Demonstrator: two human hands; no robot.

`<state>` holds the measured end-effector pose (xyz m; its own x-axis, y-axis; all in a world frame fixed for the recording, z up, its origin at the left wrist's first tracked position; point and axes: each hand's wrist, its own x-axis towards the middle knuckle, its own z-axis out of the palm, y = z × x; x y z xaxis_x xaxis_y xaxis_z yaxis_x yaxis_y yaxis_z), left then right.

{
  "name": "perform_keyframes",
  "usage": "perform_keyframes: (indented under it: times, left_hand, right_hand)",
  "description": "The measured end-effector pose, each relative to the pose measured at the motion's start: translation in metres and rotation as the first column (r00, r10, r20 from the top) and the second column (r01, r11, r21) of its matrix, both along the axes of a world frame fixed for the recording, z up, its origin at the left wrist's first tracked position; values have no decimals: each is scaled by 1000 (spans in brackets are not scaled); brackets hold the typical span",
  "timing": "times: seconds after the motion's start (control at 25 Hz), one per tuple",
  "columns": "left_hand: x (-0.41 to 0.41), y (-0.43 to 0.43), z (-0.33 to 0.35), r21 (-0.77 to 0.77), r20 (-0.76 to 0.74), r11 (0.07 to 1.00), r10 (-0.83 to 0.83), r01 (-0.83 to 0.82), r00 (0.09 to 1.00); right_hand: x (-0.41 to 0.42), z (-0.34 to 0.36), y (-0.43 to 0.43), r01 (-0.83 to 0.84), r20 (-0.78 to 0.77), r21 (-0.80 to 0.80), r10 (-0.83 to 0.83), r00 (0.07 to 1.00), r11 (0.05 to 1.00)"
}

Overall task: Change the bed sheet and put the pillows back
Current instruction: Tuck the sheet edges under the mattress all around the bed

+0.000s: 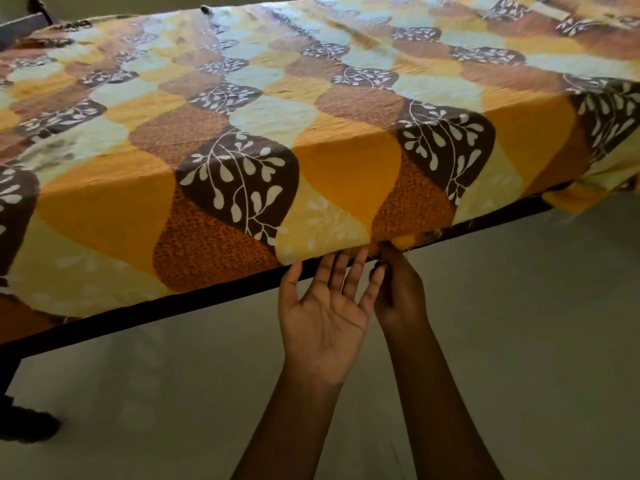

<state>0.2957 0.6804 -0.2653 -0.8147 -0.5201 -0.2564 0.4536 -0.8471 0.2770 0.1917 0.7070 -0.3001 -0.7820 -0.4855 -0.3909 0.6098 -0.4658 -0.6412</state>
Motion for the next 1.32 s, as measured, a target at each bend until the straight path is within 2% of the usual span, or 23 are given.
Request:
perform_keyframes:
  times: [0.12, 0.24, 0.36, 0.48, 0.56, 0.6, 0.68, 0.72, 0.84, 1.0, 1.08, 1.16, 1.32]
  left_hand:
    - [3, -4, -17, -14, -95, 1000, -26, 25, 995]
    - [2, -8, -34, -48, -206, 996, -83, 74, 975]
    - [2, -12, -47, -110, -293, 986, -154, 127, 944]
    - [2, -16, -56, -106, -326, 981, -186, 160, 927]
    - [-5, -16, -50, -69, -326, 987, -163, 149, 931]
    - [-9, -13, -45, -49, -281, 993, -117, 108, 952]
    - [-17, -8, -46, -52, -40, 998, 29, -31, 999]
    - [-22, -5, -47, -97, 92, 993, 72, -63, 993]
    - [-38, 4, -43, -153, 308, 988, 18, 31, 951]
    - [-71, 26, -30, -210, 533, 951, -82, 226, 842]
    - [-92, 37, -25, -201, 581, 934, -128, 294, 804]
    - [-118, 44, -18, -191, 584, 936, -132, 294, 801]
    - [-188, 75, -3, -188, 591, 894, -228, 408, 773]
  right_hand:
    - [3, -1, 14, 16, 84, -323, 12, 996, 946]
    - [6, -3, 23, -23, 79, -527, 76, 994, 849]
    - [-2, 0, 21, -115, 5, -611, 150, 989, 783]
    - [-11, 8, 11, -194, -51, -592, 204, 978, 782]
    - [-17, 17, 7, -201, -48, -531, 208, 977, 823]
    - [-19, 20, 10, -190, -42, -474, 193, 980, 860]
    - [-22, 17, 21, -157, -29, -312, 156, 987, 937]
    - [-23, 13, 28, -144, -28, -210, 142, 990, 967]
    - [-29, 12, 53, -115, -36, 85, 118, 992, 990]
    - [-63, 38, 94, -79, -1, 256, 82, 997, 964]
    - [-81, 51, 115, -91, 4, 313, 94, 996, 945]
    - [-101, 59, 133, -107, 5, 376, 113, 994, 921]
    - [-153, 72, 166, -55, -3, 441, 63, 998, 896]
